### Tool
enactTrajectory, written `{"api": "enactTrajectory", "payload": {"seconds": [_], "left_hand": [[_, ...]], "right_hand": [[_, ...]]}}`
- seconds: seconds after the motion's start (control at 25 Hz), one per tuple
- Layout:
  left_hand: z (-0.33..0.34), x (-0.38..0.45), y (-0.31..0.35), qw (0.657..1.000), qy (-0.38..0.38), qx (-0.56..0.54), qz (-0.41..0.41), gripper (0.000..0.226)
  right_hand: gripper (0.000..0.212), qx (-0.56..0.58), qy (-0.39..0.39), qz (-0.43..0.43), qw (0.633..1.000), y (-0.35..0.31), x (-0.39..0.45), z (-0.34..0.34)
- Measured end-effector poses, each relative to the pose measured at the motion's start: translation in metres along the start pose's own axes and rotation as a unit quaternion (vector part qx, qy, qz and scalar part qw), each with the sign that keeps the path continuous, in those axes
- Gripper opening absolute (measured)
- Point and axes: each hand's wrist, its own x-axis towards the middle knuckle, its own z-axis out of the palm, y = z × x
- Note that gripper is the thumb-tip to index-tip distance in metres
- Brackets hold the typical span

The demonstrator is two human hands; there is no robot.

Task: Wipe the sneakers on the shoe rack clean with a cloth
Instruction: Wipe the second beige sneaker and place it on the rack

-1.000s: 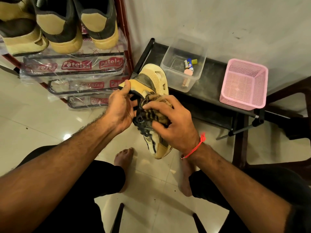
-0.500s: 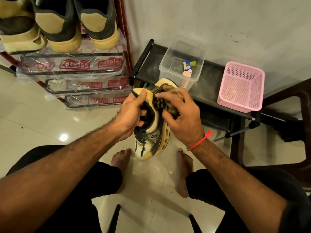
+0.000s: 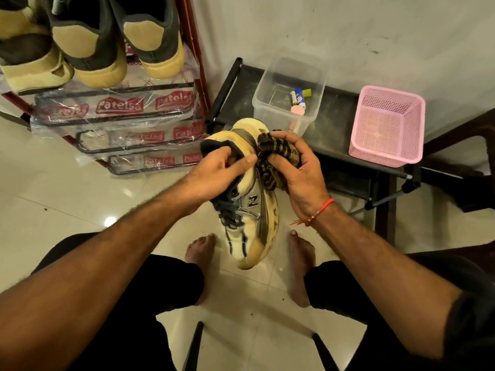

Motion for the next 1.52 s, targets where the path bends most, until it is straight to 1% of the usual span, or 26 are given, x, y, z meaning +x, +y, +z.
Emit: {"api": "enactTrajectory", "payload": {"seconds": [0.04, 0.08, 0.12, 0.2, 0.36, 0.44, 0.6, 0.64, 0.72, 0.8, 0.84, 0.88, 0.92, 0.96, 1.0, 1.04, 1.08, 1.12, 1.16, 1.2, 1.24, 1.28, 1.36, 1.4, 1.48, 1.52], "left_hand": [[-0.001, 0.000, -0.001, 0.983, -0.009, 0.176, 0.042, 0.046], [-0.001, -0.001, 0.000, 0.949, -0.015, 0.306, 0.075, 0.049], [-0.002, -0.002, 0.003, 0.921, -0.018, 0.377, 0.099, 0.052], [-0.004, -0.003, 0.005, 0.893, -0.017, 0.430, 0.131, 0.054], [-0.011, -0.006, 0.002, 0.866, 0.023, 0.452, 0.211, 0.059], [-0.014, -0.007, 0.002, 0.872, 0.024, 0.439, 0.215, 0.059], [-0.011, -0.006, -0.004, 0.887, 0.018, 0.427, 0.174, 0.063], [-0.010, -0.005, -0.006, 0.907, 0.019, 0.387, 0.167, 0.063], [-0.007, 0.001, -0.011, 0.958, 0.023, 0.236, 0.159, 0.057], [-0.005, 0.006, -0.014, 0.985, 0.050, 0.089, 0.138, 0.046], [-0.005, 0.008, -0.016, 0.990, 0.068, 0.034, 0.116, 0.042], [-0.007, 0.009, -0.017, 0.992, 0.085, -0.008, 0.094, 0.038], [-0.009, 0.010, -0.017, 0.991, 0.102, -0.035, 0.076, 0.034], [-0.012, 0.010, -0.016, 0.990, 0.112, -0.052, 0.064, 0.030], [-0.015, 0.011, -0.016, 0.990, 0.112, -0.065, 0.057, 0.029], [-0.017, 0.012, -0.015, 0.991, 0.102, -0.072, 0.055, 0.029], [-0.016, 0.013, -0.014, 0.992, 0.088, -0.069, 0.058, 0.032], [-0.015, 0.013, -0.013, 0.993, 0.079, -0.062, 0.064, 0.035], [-0.012, 0.014, -0.013, 0.993, 0.078, -0.054, 0.072, 0.037], [-0.010, 0.013, -0.014, 0.992, 0.081, -0.050, 0.082, 0.038], [-0.008, 0.013, -0.015, 0.991, 0.085, -0.047, 0.087, 0.037], [-0.006, 0.012, -0.014, 0.991, 0.086, -0.051, 0.089, 0.036], [-0.006, 0.011, -0.012, 0.990, 0.090, -0.070, 0.082, 0.036], [-0.006, 0.011, -0.011, 0.990, 0.091, -0.073, 0.084, 0.035], [-0.003, 0.009, -0.010, 0.990, 0.081, -0.074, 0.092, 0.035], [-0.001, 0.009, -0.010, 0.990, 0.075, -0.076, 0.092, 0.034]], "right_hand": [[0.038, 0.031, 0.012, 0.021, 0.999, 0.003, -0.002, -0.001], [0.038, 0.051, 0.016, 0.033, 0.998, 0.006, -0.004, 0.000], [0.038, 0.062, 0.018, 0.040, 0.997, 0.008, -0.006, 0.002], [0.037, 0.077, 0.025, 0.042, 0.996, 0.008, -0.007, 0.007], [0.036, 0.081, 0.029, 0.031, 0.996, 0.000, -0.004, 0.008], [0.035, 0.074, 0.027, 0.023, 0.997, -0.002, -0.004, 0.008], [0.035, 0.073, 0.021, 0.006, 0.997, -0.007, -0.001, 0.006], [0.036, 0.065, 0.015, 0.003, 0.998, -0.007, -0.001, 0.007], [0.037, 0.019, 0.006, -0.009, 1.000, -0.004, -0.001, 0.009], [0.037, -0.101, -0.005, -0.052, 0.994, -0.007, -0.003, 0.011], [0.038, -0.187, -0.023, -0.095, 0.978, -0.010, -0.006, 0.012], [0.040, -0.272, -0.053, -0.141, 0.950, -0.011, -0.013, 0.016], [0.042, -0.347, -0.097, -0.188, 0.914, -0.012, -0.023, 0.021], [0.043, -0.416, -0.156, -0.230, 0.866, -0.012, -0.036, 0.029], [0.043, -0.468, -0.214, -0.262, 0.816, -0.011, -0.045, 0.031], [0.044, -0.495, -0.247, -0.280, 0.785, -0.012, -0.044, 0.030], [0.044, -0.496, -0.243, -0.275, 0.787, -0.012, -0.036, 0.025], [0.045, -0.475, -0.201, -0.246, 0.821, -0.014, -0.024, 0.017], [0.044, -0.441, -0.138, -0.214, 0.860, -0.016, -0.013, 0.009], [0.043, -0.416, -0.084, -0.184, 0.886, -0.017, -0.007, 0.006], [0.043, -0.402, -0.058, -0.172, 0.897, -0.017, -0.008, 0.009], [0.043, -0.398, -0.069, -0.172, 0.899, -0.016, -0.016, 0.018], [0.044, -0.413, -0.148, -0.212, 0.873, -0.011, -0.033, 0.031], [0.044, -0.423, -0.148, -0.223, 0.866, -0.014, -0.029, 0.027], [0.043, -0.440, -0.047, -0.191, 0.876, -0.024, -0.002, 0.006], [0.043, -0.443, -0.015, -0.160, 0.882, -0.026, 0.004, 0.000]]}}
